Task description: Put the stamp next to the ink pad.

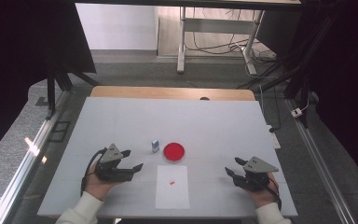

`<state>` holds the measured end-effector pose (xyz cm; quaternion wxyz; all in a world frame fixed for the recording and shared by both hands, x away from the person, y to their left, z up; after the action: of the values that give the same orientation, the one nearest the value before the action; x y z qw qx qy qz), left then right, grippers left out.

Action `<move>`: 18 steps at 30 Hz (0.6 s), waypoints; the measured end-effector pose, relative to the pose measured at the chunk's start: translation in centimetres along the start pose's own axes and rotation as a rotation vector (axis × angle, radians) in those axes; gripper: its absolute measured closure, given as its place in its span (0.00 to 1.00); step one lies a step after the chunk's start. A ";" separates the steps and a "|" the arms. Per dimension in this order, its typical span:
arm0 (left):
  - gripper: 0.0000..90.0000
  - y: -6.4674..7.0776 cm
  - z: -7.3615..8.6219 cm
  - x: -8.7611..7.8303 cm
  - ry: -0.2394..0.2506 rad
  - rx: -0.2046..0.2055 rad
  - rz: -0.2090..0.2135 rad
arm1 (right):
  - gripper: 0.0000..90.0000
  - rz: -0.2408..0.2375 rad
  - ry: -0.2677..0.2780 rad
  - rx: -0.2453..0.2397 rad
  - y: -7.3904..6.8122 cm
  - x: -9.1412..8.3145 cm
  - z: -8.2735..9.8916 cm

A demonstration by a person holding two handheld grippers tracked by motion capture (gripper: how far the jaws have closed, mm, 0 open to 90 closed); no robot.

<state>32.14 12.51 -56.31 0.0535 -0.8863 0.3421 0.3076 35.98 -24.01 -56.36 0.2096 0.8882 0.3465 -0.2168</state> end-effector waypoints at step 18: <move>0.31 -0.6 3.0 -1.8 -0.002 -0.011 -0.026 | 0.48 -0.047 0.012 -0.019 -0.1 -0.2 0.3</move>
<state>30.03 14.93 -57.73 0.0528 -0.8907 0.3286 0.3096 35.74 -24.20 -56.55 0.2110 0.8790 0.3706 -0.2130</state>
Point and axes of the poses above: each handheld gripper's, and its own axes: x roughly forward along the jaws, z roughly out of its underside, y roughly to its right, the point moved 10 cm from there along x, roughly forward along the jaws, and after that the axes turned 3 degrees about -x, right-handed, at the moved point
